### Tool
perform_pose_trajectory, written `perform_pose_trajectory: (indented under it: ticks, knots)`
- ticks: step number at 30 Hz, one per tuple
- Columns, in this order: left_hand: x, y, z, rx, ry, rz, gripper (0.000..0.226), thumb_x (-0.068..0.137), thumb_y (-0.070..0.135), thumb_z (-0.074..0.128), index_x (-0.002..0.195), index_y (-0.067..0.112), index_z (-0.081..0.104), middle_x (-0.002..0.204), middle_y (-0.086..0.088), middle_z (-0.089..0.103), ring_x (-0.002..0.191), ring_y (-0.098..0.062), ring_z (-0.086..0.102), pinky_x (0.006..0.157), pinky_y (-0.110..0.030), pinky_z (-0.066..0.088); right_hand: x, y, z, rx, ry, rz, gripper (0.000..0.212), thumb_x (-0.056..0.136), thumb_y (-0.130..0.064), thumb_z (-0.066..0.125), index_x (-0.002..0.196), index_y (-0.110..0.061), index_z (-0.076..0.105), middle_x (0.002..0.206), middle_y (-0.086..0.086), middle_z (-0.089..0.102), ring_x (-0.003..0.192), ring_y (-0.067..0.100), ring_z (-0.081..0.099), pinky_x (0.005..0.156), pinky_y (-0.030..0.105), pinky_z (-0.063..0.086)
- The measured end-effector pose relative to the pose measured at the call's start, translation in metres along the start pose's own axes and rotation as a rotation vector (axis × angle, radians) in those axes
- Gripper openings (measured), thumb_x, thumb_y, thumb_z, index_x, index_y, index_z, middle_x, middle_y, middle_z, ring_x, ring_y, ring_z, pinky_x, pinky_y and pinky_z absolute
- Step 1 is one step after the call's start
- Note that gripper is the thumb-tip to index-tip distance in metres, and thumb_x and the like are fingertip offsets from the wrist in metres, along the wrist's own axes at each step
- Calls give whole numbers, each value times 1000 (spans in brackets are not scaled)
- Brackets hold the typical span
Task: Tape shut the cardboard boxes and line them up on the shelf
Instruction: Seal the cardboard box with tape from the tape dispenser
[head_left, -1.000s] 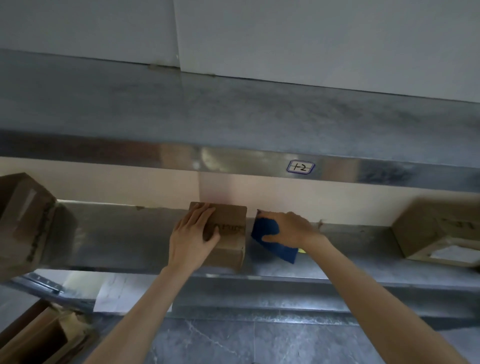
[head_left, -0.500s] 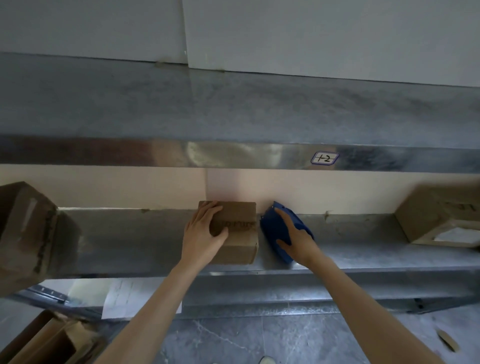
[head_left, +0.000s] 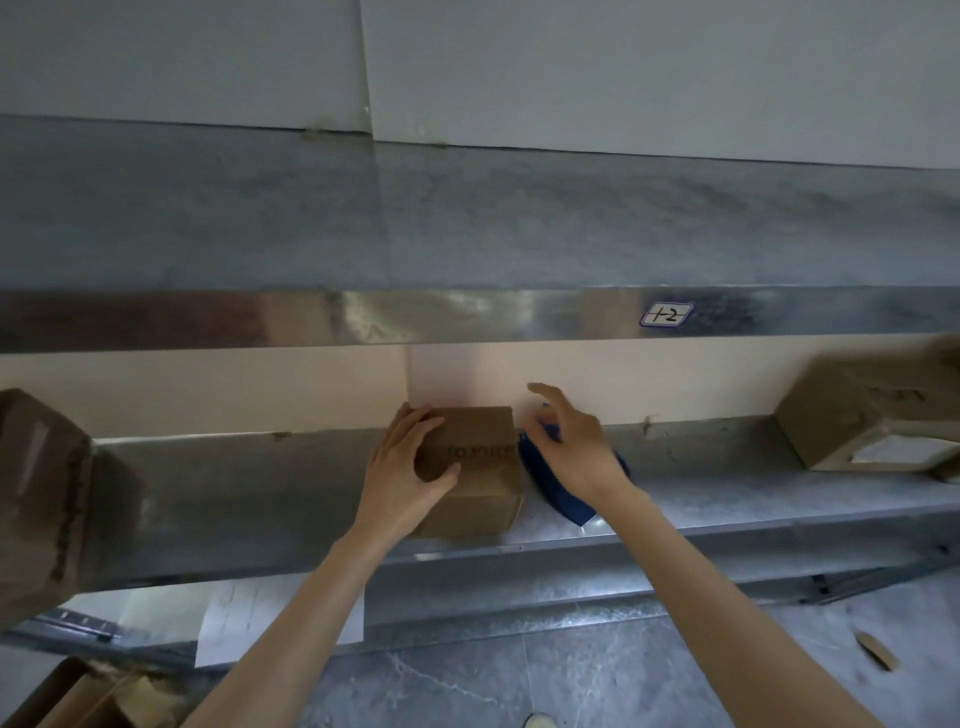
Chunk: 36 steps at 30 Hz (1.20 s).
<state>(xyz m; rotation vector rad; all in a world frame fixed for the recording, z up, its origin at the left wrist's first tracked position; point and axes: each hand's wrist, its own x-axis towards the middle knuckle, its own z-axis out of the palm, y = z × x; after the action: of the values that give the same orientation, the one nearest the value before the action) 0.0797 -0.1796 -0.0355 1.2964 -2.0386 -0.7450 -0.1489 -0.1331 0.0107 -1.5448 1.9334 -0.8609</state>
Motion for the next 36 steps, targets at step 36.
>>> perform_pose_trajectory:
  ticks: [36]
  knots:
    - [-13,-17,-7,93,-52,184,80,87,62,54,152,19,36,161,12,25,151,-4,4,111,-25,27,-16,6,54,-278,-130,-382,56,99,-58,24,151,-37,30,161,-19,9,149,5,-8,100,36,49]
